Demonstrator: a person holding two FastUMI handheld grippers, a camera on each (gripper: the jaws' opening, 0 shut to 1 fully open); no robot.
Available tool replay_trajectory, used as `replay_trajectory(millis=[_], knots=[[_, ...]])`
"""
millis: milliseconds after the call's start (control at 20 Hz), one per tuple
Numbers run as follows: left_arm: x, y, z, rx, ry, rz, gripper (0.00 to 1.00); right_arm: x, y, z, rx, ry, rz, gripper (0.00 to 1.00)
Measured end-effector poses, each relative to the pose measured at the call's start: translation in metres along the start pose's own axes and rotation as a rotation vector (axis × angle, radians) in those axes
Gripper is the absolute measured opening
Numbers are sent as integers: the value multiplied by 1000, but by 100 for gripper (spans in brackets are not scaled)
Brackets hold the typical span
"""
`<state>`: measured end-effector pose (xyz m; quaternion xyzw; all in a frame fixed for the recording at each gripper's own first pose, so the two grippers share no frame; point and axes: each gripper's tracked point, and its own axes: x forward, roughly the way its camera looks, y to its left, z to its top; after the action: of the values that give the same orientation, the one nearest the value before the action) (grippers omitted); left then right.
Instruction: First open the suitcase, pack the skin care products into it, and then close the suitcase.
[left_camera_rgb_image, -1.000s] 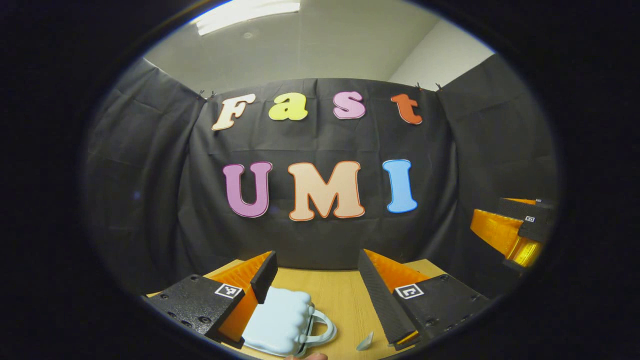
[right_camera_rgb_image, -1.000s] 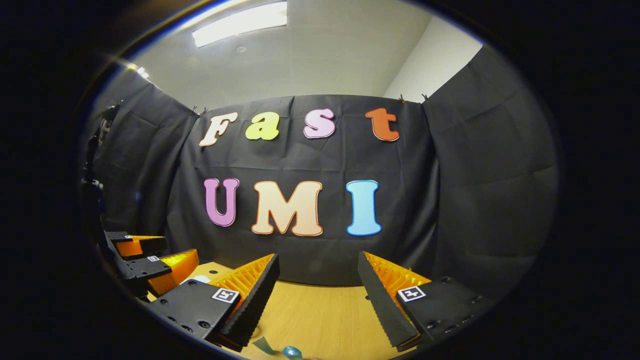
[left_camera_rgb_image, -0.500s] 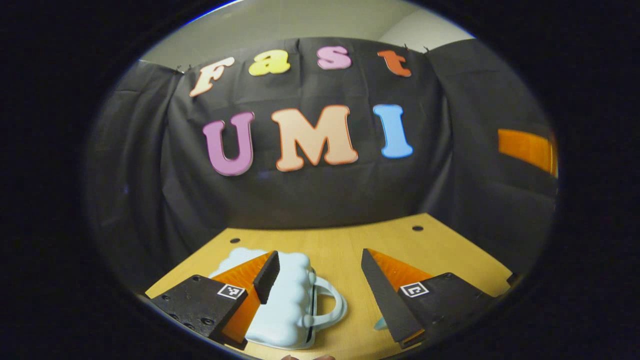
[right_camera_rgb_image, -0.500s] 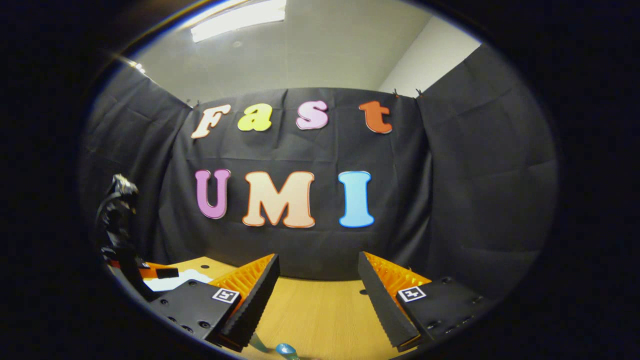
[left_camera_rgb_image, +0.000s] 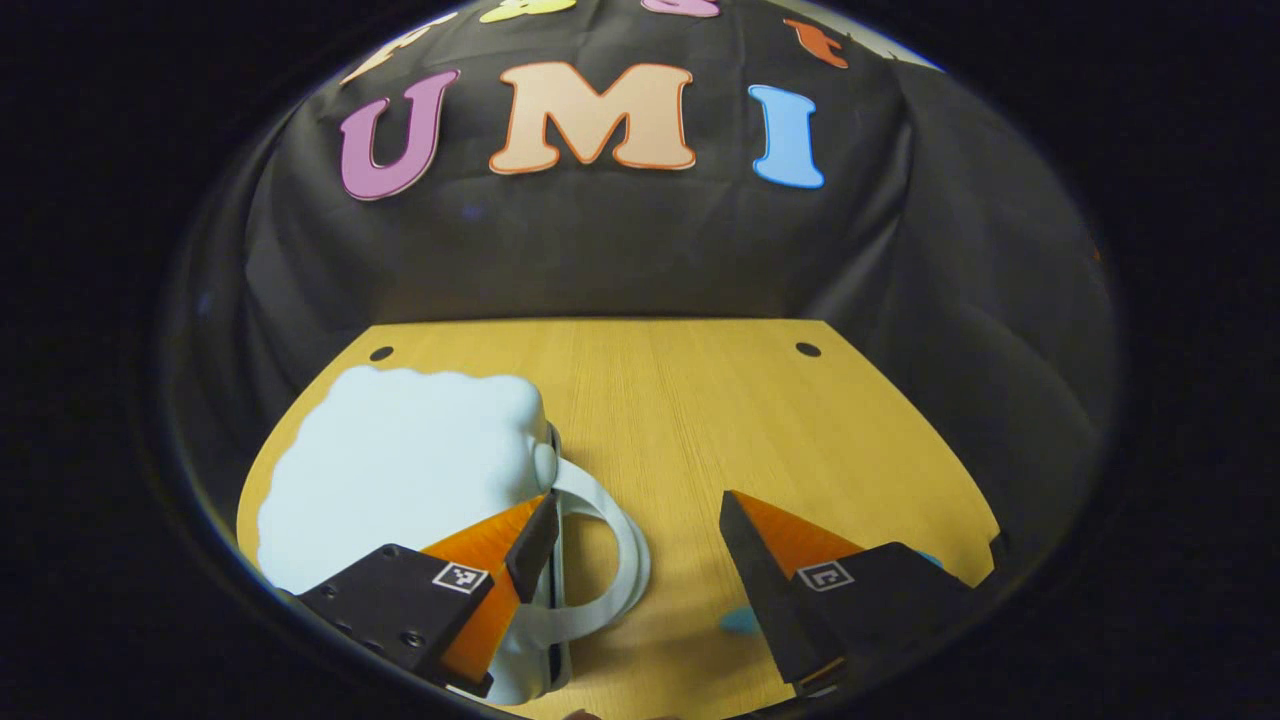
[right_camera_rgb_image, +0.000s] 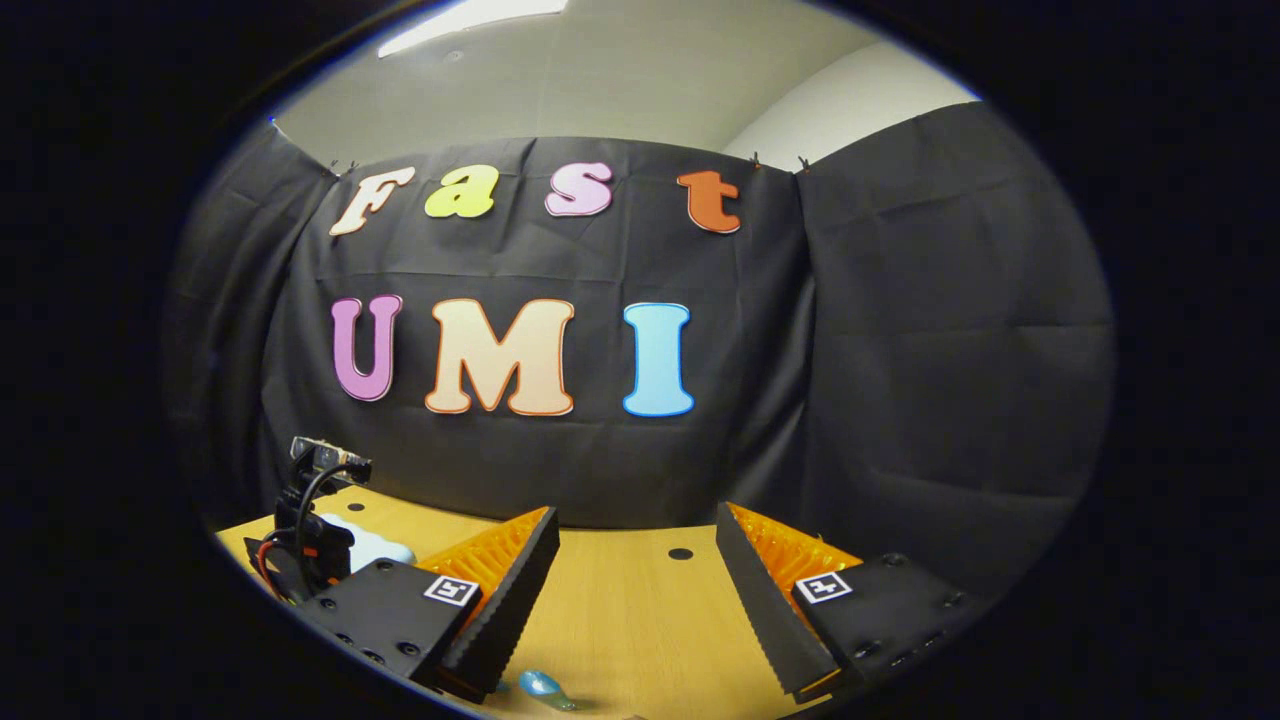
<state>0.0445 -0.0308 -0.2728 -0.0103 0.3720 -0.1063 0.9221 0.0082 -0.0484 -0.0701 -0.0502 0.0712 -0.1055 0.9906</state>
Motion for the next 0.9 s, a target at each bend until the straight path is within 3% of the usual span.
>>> replay_trajectory(millis=[200, 450, 700, 800, 900], knots=[[17, 0, -22, -7, 128, 22, 97, 2, -7, -5, -5, 10, -21, 99], [36, -1, -28, 24, 197, 55, 93, 6, -6, -9, -7, 16, -12, 99], [51, -10, -48, -24, 298, 23, 90, 8, -9, -14, -4, 22, -15, 99], [55, -12, -53, -56, 326, 2, 85, 8, -10, -14, -5, 20, -18, 99], [56, -5, -54, -66, 338, 18, 70, 9, -10, -15, -9, 19, -19, 99]])
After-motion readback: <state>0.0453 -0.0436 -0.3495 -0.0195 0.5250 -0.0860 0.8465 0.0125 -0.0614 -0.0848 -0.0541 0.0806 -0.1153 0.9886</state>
